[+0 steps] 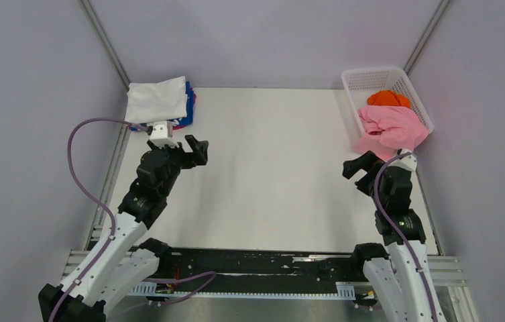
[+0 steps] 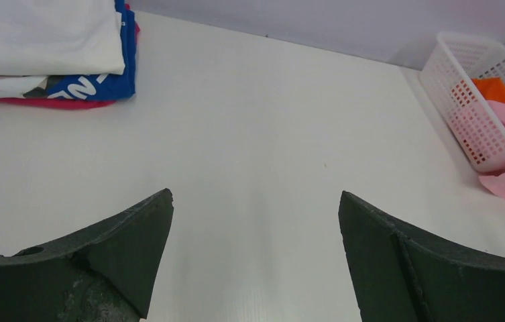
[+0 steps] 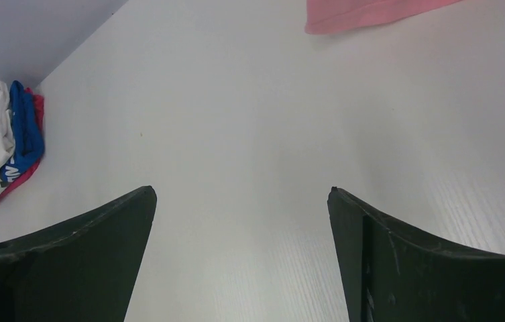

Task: Fold and stack the t-shirts
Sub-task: Grab crumpled tshirt from bin with the right arm

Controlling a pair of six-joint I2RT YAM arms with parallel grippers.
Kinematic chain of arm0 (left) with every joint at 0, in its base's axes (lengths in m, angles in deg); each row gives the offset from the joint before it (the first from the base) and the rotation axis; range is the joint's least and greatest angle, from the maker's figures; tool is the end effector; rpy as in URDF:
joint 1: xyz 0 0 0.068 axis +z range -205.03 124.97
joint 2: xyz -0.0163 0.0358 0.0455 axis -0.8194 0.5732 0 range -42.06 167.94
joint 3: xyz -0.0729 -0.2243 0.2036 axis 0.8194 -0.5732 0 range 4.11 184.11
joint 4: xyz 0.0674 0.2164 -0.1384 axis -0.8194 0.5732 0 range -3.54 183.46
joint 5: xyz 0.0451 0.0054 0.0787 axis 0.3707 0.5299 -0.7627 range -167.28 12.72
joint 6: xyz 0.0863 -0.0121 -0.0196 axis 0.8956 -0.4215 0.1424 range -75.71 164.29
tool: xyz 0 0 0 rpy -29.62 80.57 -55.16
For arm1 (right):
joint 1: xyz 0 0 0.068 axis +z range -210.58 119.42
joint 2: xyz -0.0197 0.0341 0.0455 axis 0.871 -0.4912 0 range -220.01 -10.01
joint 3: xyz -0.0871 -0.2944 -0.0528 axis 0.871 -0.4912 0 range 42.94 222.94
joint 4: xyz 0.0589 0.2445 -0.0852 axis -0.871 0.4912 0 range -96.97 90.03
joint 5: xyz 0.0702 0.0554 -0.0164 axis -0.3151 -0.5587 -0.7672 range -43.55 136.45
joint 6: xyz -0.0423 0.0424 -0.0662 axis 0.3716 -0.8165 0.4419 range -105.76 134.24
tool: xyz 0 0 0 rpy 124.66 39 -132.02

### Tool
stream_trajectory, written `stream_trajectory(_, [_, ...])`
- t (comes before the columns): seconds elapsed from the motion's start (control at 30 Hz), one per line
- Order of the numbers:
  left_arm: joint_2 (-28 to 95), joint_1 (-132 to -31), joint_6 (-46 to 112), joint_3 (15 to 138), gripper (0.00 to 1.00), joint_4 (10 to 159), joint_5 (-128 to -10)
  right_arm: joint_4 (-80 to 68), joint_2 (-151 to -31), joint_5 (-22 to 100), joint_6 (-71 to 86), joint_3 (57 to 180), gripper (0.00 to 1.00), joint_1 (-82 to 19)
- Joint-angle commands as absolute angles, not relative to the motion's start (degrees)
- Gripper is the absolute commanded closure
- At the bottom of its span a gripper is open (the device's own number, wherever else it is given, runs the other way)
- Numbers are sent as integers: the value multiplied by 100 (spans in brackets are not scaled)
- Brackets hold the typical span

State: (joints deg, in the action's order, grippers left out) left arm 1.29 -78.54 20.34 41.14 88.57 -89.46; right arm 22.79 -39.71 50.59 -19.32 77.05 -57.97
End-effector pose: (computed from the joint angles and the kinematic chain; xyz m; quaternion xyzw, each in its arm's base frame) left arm 0.1935 -0.0659 0.3319 -0.0722 0.7526 -0.1879 0.6270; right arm 0.1389 0.0006 0.2774 0.2440 0.8087 0.1368 0.5175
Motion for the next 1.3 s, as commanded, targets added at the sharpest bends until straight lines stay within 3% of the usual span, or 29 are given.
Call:
stream_trajectory(0.0, [74,-7832,2126,4100,0,8619,-9066,2067,-4294,5396,-2068,8048,0,-5784])
stream_trajectory(0.2, [105,-7832,2086,4093,0,8613,-9066,1722,-5454,6333,-1650,9024,0,-5827])
stream_trajectory(0.27, [135,-7832,2048,4081,0,8616,-9137,1933,-6231,6610,-1508,9779,0,-6103])
stream_trajectory(0.47, [202,-7832,2002,3987,0,8494,-9535,2724,-9172,5750,-920,12303,0,-7308])
stream_trajectory(0.8, [611,-7832,1986,4083,0,8413,-9897,3833,-12908,6428,210,16036,0,-7376])
stream_trajectory(1.0, [744,-7832,1996,4129,0,8391,-9920,3912,-13594,6405,141,16091,5,-7333])
stream_trajectory(1.13, [751,-7832,1977,4125,0,8382,-9919,3891,-13859,6327,272,16060,17,-7302])
stream_trajectory(1.27, [739,-7832,1959,4135,0,8426,-9982,3894,-13918,6460,298,16169,68,-7297])
